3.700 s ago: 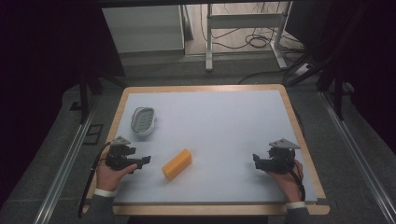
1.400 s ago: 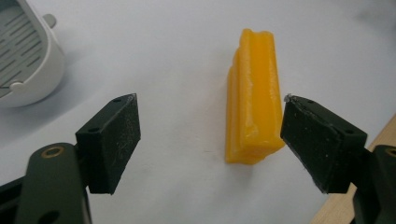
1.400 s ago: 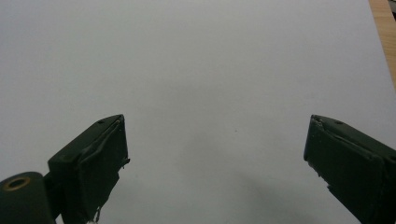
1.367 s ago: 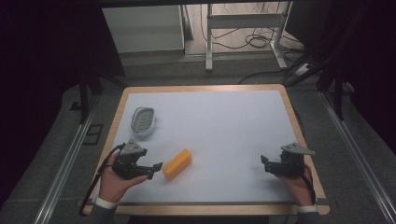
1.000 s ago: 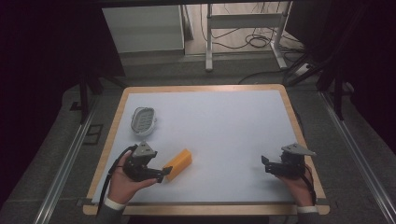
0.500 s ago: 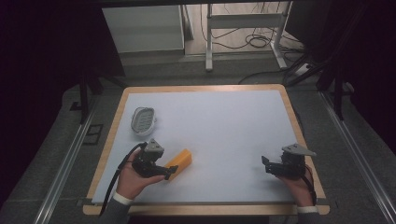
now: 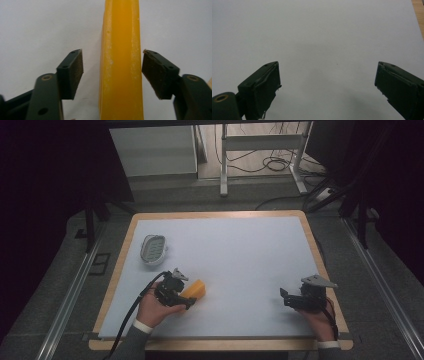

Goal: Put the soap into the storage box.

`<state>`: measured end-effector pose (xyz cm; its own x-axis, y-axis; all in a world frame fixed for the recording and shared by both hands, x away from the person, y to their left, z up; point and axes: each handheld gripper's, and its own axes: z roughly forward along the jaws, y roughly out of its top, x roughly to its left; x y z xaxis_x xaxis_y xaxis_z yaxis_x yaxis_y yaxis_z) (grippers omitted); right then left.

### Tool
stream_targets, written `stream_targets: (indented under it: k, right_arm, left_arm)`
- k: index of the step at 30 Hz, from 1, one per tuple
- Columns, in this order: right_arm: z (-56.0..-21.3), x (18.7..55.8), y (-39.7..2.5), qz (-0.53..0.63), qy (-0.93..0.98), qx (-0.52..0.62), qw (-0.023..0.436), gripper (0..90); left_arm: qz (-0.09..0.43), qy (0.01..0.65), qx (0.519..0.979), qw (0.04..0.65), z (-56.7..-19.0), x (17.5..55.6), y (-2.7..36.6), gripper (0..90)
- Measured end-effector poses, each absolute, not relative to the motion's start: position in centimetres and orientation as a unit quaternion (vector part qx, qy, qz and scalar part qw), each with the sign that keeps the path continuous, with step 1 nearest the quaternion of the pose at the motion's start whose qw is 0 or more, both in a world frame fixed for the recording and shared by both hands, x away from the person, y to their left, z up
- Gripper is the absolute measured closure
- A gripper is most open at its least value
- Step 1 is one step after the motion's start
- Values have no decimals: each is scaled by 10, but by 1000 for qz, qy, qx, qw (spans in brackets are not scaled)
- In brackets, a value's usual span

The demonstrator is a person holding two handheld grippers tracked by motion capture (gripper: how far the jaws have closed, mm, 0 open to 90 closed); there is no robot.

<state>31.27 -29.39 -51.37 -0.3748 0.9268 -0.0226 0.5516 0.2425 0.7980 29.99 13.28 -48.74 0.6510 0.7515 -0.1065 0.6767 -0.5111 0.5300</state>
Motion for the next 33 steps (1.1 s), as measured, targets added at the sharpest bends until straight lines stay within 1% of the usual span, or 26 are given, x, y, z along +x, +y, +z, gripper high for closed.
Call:
stream_targets:
  k: [3,6,9,11,12,13,20,21,26,33]
  right_arm:
    - [-514,313,-294,364,746,496,256,61]
    - [-514,313,-294,363,746,496,256,61]
    - [-515,313,-295,362,746,498,256,61]
    - [-515,313,-295,362,746,497,255,61]
    - [-515,313,-295,362,746,497,255,61]
    - [-515,313,-294,361,747,497,255,61]
    - [-516,314,-293,359,748,497,255,61]
    - [-516,314,-293,359,748,496,256,61]
    - [-516,313,-293,359,749,494,255,61]
    - [-516,313,-292,361,751,491,255,61]
  left_arm:
    - [65,415,866,271,-490,302,130,415]
    - [64,417,868,262,-491,303,127,422]
    - [63,419,870,252,-495,304,122,454]
    - [64,420,871,246,-497,304,120,519]
    - [64,420,871,246,-497,304,120,584]
    - [71,419,873,239,-498,303,118,593]
    - [74,418,873,238,-497,303,117,608]
    - [61,416,874,244,-497,304,120,608]
    - [37,405,877,255,-496,305,122,609]
    - [31,408,873,264,-493,308,127,609]
